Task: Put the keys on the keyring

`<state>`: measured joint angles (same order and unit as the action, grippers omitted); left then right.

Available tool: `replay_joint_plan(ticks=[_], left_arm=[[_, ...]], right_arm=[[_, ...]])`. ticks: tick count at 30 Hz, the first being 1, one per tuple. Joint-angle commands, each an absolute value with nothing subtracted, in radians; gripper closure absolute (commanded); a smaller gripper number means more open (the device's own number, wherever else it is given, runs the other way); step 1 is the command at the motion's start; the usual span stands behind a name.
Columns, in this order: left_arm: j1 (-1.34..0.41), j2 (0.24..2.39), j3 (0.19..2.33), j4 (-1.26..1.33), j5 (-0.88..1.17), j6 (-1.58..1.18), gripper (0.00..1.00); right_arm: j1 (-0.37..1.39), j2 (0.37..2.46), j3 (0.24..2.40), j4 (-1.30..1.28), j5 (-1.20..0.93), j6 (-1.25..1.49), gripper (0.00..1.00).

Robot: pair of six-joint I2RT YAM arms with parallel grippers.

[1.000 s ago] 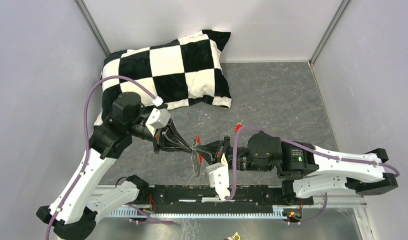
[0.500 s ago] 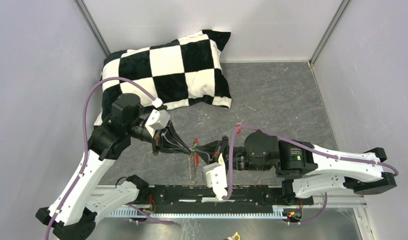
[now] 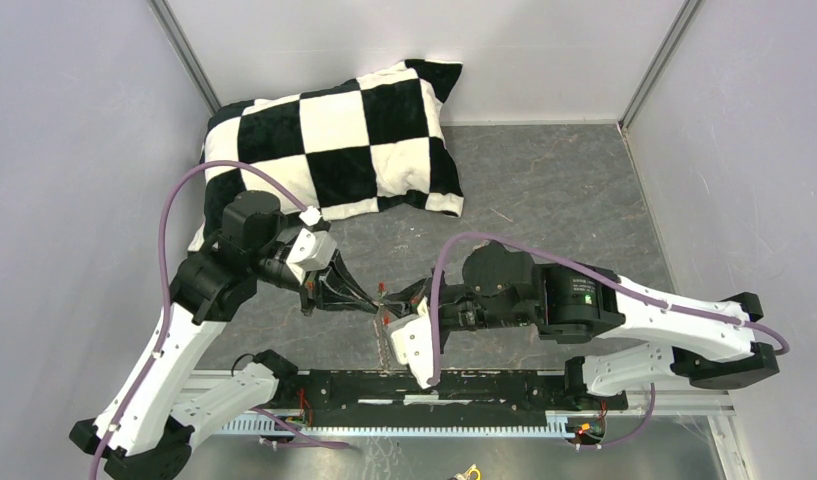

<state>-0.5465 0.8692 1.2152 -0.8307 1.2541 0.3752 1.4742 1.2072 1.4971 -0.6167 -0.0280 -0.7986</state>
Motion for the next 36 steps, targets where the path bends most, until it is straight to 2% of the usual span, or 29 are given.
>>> replay_joint_plan(ticks=[1, 15, 24, 36], left_arm=[[-0.551, 0.877, 1.256, -0.918, 1.229, 0.524, 0.98], [-0.558, 0.886, 1.279, -0.966, 1.188, 0.592, 0.98], [-0.558, 0.867, 1.275, -0.921, 1.15, 0.545, 0.98], [-0.558, 0.86, 1.265, -0.913, 1.173, 0.54, 0.98]], right_arm=[[1.432, 1.239, 1.591, -0.591, -0.177, -0.772, 1.0], [1.377, 1.309, 1.706, -0.672, -0.394, -0.746, 1.0], [1.374, 1.269, 1.653, -0.632, -0.373, -0.697, 1.0], [1.37, 1.366, 1.748, -0.661, -0.404, -0.694, 1.0]])
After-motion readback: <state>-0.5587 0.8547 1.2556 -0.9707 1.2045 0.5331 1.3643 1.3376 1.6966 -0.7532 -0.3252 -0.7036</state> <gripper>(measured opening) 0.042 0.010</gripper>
